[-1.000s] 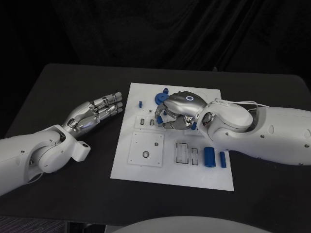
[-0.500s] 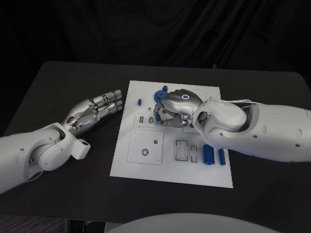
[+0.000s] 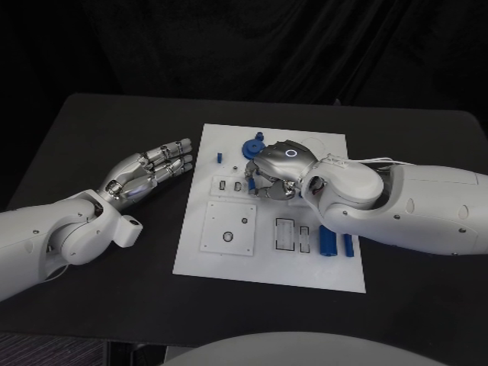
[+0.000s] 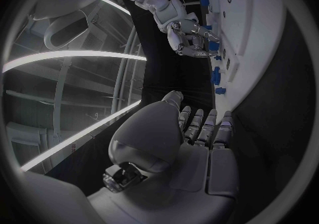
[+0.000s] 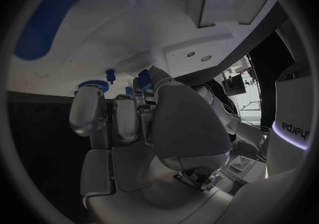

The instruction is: Assemble the parts on the task board

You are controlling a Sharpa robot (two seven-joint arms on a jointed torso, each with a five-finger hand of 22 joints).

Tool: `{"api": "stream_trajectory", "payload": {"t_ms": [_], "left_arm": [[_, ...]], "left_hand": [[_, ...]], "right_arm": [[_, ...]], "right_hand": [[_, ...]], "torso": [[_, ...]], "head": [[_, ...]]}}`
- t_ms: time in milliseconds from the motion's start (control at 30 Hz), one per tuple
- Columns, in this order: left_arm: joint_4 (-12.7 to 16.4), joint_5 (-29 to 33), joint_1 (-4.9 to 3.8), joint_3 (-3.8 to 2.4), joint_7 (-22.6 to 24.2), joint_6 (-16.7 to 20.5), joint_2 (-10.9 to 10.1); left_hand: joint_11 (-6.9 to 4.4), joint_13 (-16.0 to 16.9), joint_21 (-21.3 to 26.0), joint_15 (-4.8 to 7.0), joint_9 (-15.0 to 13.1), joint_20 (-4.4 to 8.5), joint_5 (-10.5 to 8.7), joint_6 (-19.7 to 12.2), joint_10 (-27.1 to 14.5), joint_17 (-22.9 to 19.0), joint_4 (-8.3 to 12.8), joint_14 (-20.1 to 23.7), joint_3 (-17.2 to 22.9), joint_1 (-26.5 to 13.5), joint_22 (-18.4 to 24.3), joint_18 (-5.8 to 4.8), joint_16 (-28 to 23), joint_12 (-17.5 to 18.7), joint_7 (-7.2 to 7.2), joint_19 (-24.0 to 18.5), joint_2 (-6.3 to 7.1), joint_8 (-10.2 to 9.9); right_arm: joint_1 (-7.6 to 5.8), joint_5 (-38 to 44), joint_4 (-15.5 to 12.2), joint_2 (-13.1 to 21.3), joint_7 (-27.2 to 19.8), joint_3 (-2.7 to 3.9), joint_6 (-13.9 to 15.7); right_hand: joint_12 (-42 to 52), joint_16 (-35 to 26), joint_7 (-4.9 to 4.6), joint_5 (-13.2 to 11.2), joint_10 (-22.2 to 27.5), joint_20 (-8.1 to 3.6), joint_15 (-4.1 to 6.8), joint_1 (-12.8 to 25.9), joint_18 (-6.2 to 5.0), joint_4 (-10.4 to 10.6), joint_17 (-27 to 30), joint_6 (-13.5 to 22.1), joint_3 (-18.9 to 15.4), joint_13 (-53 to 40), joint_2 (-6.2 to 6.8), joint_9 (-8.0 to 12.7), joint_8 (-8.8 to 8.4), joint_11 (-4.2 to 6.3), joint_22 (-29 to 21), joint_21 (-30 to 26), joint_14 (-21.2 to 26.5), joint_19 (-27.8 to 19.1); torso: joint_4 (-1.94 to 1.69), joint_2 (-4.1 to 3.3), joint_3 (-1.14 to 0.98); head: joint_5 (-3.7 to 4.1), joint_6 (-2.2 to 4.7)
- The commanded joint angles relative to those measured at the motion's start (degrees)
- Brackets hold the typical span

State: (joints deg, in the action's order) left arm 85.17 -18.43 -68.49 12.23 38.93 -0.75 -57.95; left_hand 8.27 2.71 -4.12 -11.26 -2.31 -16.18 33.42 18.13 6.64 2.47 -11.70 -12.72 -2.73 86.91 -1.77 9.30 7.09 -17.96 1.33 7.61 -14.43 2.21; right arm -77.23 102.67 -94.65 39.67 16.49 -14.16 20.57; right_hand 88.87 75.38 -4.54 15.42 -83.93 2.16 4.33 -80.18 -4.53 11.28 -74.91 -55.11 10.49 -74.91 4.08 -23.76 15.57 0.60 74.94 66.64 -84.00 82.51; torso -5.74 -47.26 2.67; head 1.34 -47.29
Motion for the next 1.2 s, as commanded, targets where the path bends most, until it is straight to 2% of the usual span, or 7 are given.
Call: {"api": "stream_trajectory", "payload": {"t_ms": [33,367,667,833,1200], "left_arm": [[0.03,0.08,0.09,-0.04,10.15,-0.79,0.11],[-0.2,0.08,0.09,-0.04,10.03,-0.96,0.23],[-0.35,0.08,0.1,-0.04,9.99,-1.07,0.29],[-0.41,0.08,0.11,-0.04,9.97,-1.12,0.33],[-0.54,0.08,0.15,-0.04,9.84,-1.15,0.44]], "left_hand": [[0.41,0.03,0.15,-0.37,-0.01,-0.42,0.19,0.14,0.06,-0.03,0.14,-0.09,0.35,-0.22,-0.03,-0.1,0.18,-0.19,0.16,-0.1,0.48,0.15],[0.45,0.02,0.17,-0.38,-0.01,-0.42,0.21,0.11,0.04,-0.03,0.17,-0.07,0.46,-0.27,-0.02,-0.12,0.18,-0.17,0.18,-0.14,0.44,0.15],[0.46,0.02,0.16,-0.39,-0.01,-0.42,0.22,0.06,0.03,-0.04,0.18,-0.07,0.5,-0.28,-0.02,-0.12,0.18,-0.18,0.19,-0.12,0.43,0.14],[0.46,0.02,0.16,-0.39,-0.01,-0.42,0.22,0.06,0.03,-0.04,0.18,-0.07,0.5,-0.28,-0.02,-0.12,0.18,-0.18,0.19,-0.12,0.43,0.14],[0.53,0.01,0.18,-0.43,0.0,-0.43,0.29,0.03,-0.01,-0.04,0.3,-0.02,0.89,-0.38,-0.02,-0.17,0.18,-0.24,0.26,-0.14,0.3,0.14]], "right_arm": [[0.24,1.11,0.08,-0.01,2.57,0.03,-1.3],[0.35,1.12,0.26,-0.09,3.02,0.03,-2.29],[0.37,1.12,0.36,-0.04,3.51,0.03,-3.21],[0.39,1.12,0.47,-0.08,3.79,0.03,-4.15],[0.43,1.12,0.63,-0.25,3.57,0.03,-4.47]], "right_hand": [[-0.17,-0.34,0.11,-0.32,-4.53,0.07,-0.39,0.66,-0.31,0.01,-6.09,0.3,-0.33,-13.22,-0.08,-1.23,-0.33,-0.38,6.46,-0.42,-3.46,-0.28],[-0.39,-0.81,-0.09,-0.53,-4.27,0.16,-0.5,0.93,-0.45,-0.06,-5.79,0.8,-0.41,-12.91,-0.07,-1.22,-0.65,-0.54,6.18,-1.23,-3.37,-0.48],[-0.59,-1.22,-0.41,-0.91,-4.03,0.29,-0.61,1.14,-0.57,-0.28,-5.53,1.92,-0.46,-12.64,-0.05,-1.12,-1.34,-0.64,5.95,-1.95,-3.27,-0.63],[-0.9,-2.25,-1.01,-2.9,-3.66,0.49,-0.8,1.86,-0.76,-0.32,-4.85,4.19,-0.73,-12.23,0.0,-0.55,-2.86,-0.83,5.53,-3.25,-3.01,-0.91],[-0.88,-2.31,-1.27,-4.5,-3.68,0.49,-0.76,2.72,-0.78,-0.42,-4.71,7.83,-1.19,-12.26,0.25,0.92,-5.3,-0.78,5.5,-3.68,-3.04,-0.73]], "torso": [[-0.07,0.01,0.03],[-0.07,0.02,0.03],[-0.07,0.01,0.03],[-0.02,0.03,0.03],[-0.02,0.01,0.04]], "head": [[0.02,-0.07],[0.28,-0.27],[0.2,-0.38],[0.22,-0.49],[0.27,-0.55]]}}
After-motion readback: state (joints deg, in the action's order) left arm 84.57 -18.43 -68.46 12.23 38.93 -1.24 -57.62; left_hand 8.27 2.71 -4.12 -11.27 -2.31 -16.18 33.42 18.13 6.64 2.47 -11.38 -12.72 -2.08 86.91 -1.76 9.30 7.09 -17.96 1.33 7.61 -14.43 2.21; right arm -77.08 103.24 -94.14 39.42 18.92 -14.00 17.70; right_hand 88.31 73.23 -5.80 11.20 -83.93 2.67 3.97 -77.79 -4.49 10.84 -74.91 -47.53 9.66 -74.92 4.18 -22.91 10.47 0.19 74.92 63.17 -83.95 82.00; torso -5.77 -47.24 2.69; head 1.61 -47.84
